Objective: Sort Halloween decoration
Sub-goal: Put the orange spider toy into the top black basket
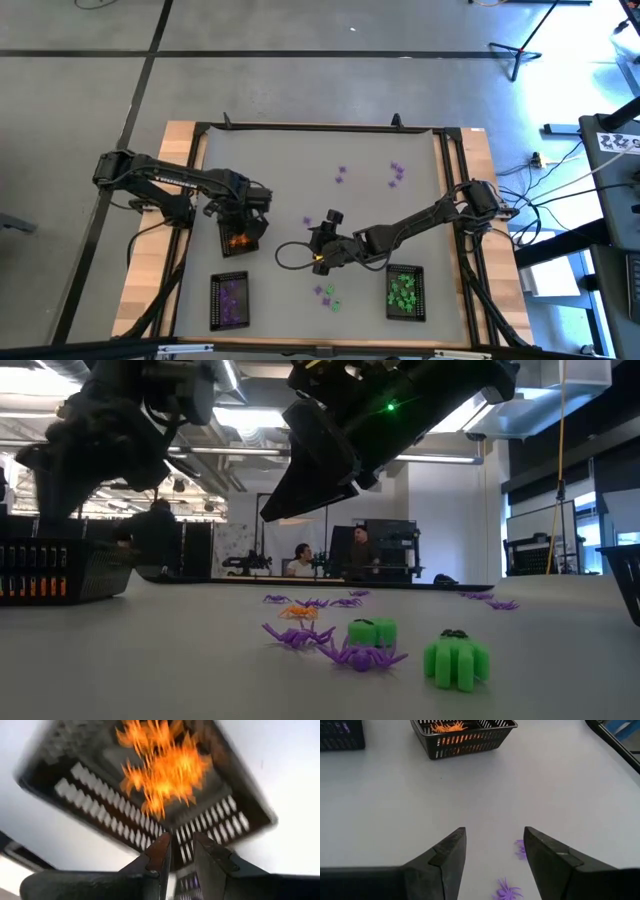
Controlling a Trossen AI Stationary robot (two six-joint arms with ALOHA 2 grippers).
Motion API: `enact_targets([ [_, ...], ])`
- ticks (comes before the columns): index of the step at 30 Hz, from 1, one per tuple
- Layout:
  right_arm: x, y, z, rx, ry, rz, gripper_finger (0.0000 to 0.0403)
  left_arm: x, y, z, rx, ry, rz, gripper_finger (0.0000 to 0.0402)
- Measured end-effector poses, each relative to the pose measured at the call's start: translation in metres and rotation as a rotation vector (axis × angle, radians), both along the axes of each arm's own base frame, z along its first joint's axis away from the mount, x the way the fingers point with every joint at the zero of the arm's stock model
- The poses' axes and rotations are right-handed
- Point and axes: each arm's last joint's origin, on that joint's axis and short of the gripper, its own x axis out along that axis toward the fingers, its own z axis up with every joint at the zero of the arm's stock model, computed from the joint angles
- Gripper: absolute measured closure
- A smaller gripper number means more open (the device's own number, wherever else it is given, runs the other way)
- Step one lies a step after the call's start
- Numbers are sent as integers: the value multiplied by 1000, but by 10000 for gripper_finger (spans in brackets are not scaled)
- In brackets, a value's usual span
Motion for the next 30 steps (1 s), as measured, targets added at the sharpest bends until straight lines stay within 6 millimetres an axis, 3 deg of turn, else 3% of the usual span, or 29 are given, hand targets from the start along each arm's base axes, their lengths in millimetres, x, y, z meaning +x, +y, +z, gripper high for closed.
enact_targets([
  [10, -3, -1, -3, -14, 43, 0, 204, 1, 14, 0, 554, -7, -150, 327],
  [16, -5, -1, -6, -10, 83, 18, 204, 1, 12, 0, 597, -8, -286, 327],
  [19, -5, -1, -6, -9, 82, 17, 204, 3, 12, 0, 601, -28, -257, 327],
  [24, -6, -2, -7, 1, 89, 7, 204, 19, 11, 1, 637, -196, -303, 327],
  [30, -8, -2, -9, 10, 123, -12, 204, 41, -23, 9, 753, -467, -591, 327],
])
